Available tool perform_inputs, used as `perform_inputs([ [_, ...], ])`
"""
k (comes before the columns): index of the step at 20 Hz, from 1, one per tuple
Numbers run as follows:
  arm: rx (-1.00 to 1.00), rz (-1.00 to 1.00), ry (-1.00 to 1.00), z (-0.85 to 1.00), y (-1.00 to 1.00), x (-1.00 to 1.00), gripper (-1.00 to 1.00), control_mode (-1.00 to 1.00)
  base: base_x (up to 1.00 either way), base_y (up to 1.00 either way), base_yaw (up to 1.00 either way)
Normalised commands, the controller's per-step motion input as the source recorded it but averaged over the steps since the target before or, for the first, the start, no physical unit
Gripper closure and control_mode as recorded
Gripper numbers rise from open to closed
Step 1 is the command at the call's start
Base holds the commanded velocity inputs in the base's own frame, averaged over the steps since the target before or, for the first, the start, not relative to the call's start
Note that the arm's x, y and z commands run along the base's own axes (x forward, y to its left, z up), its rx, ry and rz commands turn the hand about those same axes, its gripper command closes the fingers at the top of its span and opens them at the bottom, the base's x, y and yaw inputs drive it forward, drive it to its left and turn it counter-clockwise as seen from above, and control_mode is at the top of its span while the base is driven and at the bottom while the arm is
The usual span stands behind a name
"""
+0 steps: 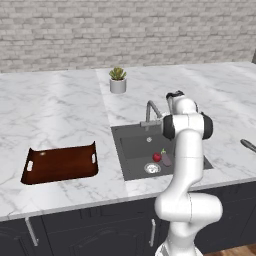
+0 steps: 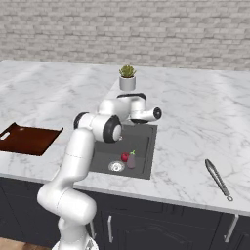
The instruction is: Pick up all produce items and place them in the sink. Turn on the sink faucet to wash them. Then turn the sink off and put them in the tray.
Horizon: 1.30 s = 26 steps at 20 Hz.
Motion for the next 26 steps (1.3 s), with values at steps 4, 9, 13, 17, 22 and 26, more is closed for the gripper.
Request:
perform_inputs([
  [4, 0.14, 0.00, 0.06, -0.18, -0.63, 0.01, 1.00, -1.00, 0.00, 0.00, 0.00],
  [9, 0.12, 0.00, 0.15, -0.33, -0.66, 0.07, 1.00, -1.00, 0.00, 0.00, 0.00],
  [13, 0.03, 0.00, 0.19, -0.62, -0.66, 0.09, 1.00, -1.00, 0.00, 0.00, 0.00],
  [17, 0.00, 0.00, 0.04, -0.42, -0.23, 0.05, 1.00, -1.00, 0.00, 0.00, 0.00],
  [22, -0.03, 0.00, 0.00, -0.53, -0.08, 0.08, 1.00, -1.00, 0.00, 0.00, 0.00],
  [26, -0.12, 0.00, -0.02, -0.91, 0.00, 0.16, 1.00, -1.00, 0.00, 0.00, 0.00],
])
